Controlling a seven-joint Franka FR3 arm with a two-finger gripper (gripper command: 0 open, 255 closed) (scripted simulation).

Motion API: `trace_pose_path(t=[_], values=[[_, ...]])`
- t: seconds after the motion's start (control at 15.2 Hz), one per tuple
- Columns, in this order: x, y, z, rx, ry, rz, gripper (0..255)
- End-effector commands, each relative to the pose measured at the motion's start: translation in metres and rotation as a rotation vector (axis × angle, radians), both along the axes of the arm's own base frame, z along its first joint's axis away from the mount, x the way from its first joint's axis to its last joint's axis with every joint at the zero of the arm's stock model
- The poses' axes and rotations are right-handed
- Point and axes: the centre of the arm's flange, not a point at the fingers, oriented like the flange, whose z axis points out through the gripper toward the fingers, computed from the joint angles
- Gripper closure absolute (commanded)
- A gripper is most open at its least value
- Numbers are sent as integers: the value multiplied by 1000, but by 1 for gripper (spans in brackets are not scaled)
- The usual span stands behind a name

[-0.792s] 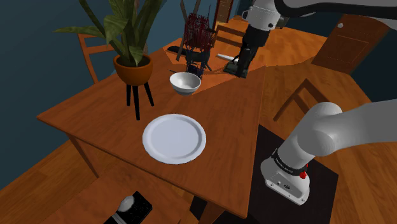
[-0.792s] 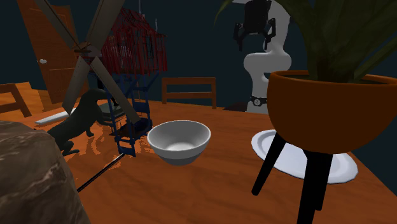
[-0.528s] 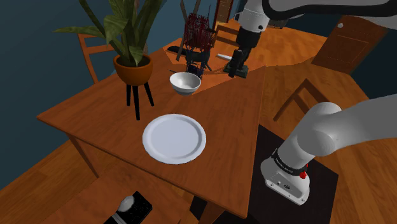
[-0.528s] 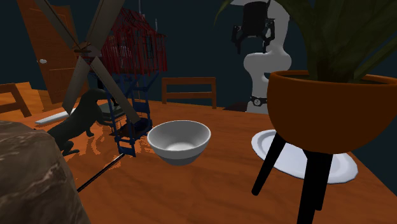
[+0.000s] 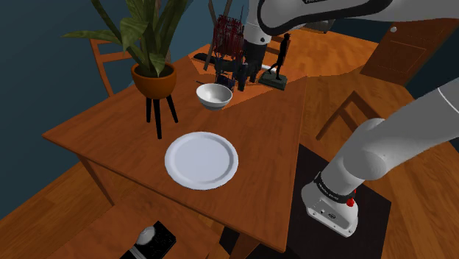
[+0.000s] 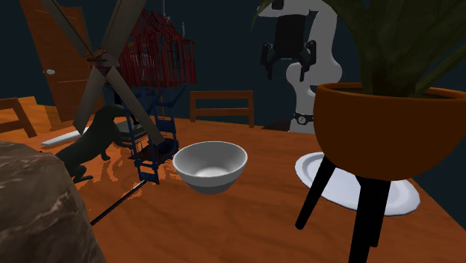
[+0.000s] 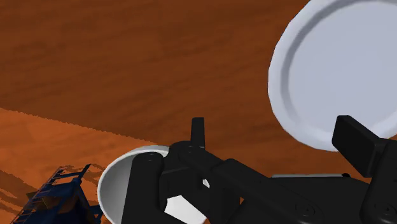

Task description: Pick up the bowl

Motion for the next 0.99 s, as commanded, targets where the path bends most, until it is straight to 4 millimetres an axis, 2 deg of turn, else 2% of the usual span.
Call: trace_pose_path(t=[0.0, 0.92], values=[[24, 3, -13, -10, 6, -6, 0], [191, 23, -108, -85, 52, -49, 0]])
